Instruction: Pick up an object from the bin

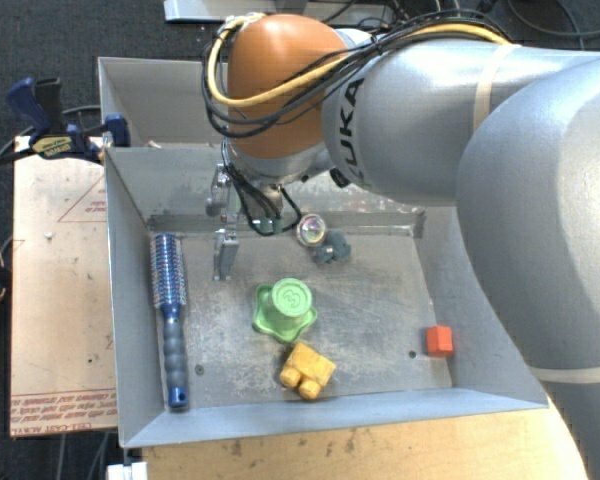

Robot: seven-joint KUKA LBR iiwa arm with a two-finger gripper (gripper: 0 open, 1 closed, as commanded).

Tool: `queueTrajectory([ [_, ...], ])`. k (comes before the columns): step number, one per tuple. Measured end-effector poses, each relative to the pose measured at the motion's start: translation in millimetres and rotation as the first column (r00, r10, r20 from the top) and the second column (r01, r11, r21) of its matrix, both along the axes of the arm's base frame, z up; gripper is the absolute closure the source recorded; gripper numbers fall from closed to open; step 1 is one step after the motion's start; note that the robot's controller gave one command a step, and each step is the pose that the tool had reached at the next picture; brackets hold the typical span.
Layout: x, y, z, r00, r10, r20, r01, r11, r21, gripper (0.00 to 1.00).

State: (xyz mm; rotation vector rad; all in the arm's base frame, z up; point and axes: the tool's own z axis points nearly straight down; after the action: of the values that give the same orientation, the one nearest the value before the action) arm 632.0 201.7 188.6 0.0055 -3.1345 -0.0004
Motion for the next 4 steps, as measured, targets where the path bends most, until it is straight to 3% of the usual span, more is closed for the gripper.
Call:
queueTrajectory([
  [1, -8.6, 32, -83, 0.887, 0.461, 0.018, -0.461, 0.887, -0.009, 0.00],
  [2, -23.7, 51, -82, 0.609, 0.793, 0.024, -0.793, 0.609, -0.010, 0.00],
  [3, -10.6, 48, -75, 0.172, 0.985, 0.011, -0.985, 0.172, -0.004, 0.00],
  [4, 0.6, 47, -115, -0.107, 0.994, 0.012, -0.994, -0.107, -0.006, 0.00],
])
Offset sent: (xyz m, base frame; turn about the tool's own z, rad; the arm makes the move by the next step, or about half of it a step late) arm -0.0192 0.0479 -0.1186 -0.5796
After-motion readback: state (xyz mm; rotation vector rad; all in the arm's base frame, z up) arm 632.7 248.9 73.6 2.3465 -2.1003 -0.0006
